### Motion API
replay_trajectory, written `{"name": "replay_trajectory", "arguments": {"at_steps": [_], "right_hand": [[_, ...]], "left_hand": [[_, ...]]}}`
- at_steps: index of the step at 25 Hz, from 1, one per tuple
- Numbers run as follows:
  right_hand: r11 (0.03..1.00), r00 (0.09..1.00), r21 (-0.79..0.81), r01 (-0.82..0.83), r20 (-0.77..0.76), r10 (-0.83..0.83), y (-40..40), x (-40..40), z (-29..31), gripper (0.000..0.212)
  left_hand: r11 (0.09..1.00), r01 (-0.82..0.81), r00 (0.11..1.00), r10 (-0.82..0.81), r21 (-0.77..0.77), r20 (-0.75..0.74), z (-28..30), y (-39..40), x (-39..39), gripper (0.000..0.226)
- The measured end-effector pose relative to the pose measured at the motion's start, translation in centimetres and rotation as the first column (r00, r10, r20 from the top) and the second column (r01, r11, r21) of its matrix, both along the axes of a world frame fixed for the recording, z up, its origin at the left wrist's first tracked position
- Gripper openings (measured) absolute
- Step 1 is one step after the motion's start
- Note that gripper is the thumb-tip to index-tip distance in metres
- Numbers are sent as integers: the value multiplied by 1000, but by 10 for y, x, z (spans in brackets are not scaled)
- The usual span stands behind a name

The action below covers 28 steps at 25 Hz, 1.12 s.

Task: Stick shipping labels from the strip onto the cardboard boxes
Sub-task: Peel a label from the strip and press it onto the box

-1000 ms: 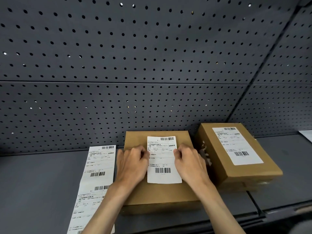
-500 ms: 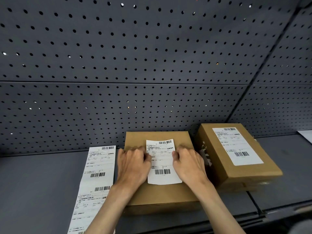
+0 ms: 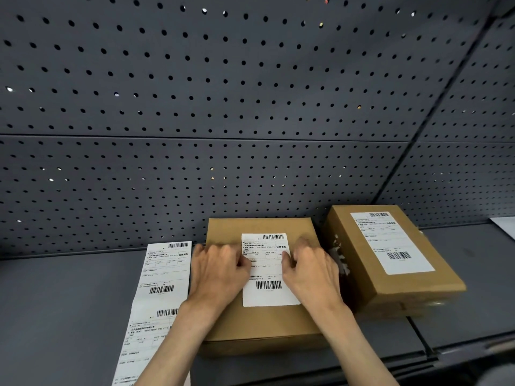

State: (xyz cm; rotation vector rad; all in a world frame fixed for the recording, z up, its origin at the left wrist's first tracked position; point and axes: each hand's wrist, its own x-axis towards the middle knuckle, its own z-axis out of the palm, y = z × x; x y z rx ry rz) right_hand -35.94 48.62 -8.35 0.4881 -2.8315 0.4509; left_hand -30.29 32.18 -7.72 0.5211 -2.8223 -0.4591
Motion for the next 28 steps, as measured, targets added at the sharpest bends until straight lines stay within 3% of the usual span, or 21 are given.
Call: {"name": "replay_trajectory", "arguments": {"at_steps": [3,5,7,11,17,20,23,26,28], "right_hand": [[978,973,115,-176,-131,190,5,-9,-4,28],[915,929,190,-357,-30,368,5,-16,-6,46],[883,902,182,-432,114,417,5,-21,-7,56],[886,891,152,-438,202,406,14,-26,-16,63],[966,969,97,-241,72,235,49,-3,-11,69],[895,888,-26,-446,117,445,48,34,-11,56],[832,827,-14,-555,100,553,46,57,-24,48],[917,919,-53,-394,-52,392,67,59,-32,44],[936,988,-333,-111,66,141,81,66,-32,40]], "left_hand": [[980,196,958,-196,-21,-207,-4,-3,0,11],[940,337,931,-341,-52,-127,-12,-2,-6,42],[914,406,914,-406,5,19,-19,0,-9,65],[919,393,908,-389,6,153,-28,-1,-5,70],[944,331,941,-330,6,67,-22,-9,8,67],[913,395,918,-397,104,-7,-18,2,37,74],[914,405,914,-404,9,-46,-33,12,69,68],[958,285,949,-278,25,-150,-43,0,88,63],[955,149,963,-81,255,-258,-43,-7,99,59]]}}
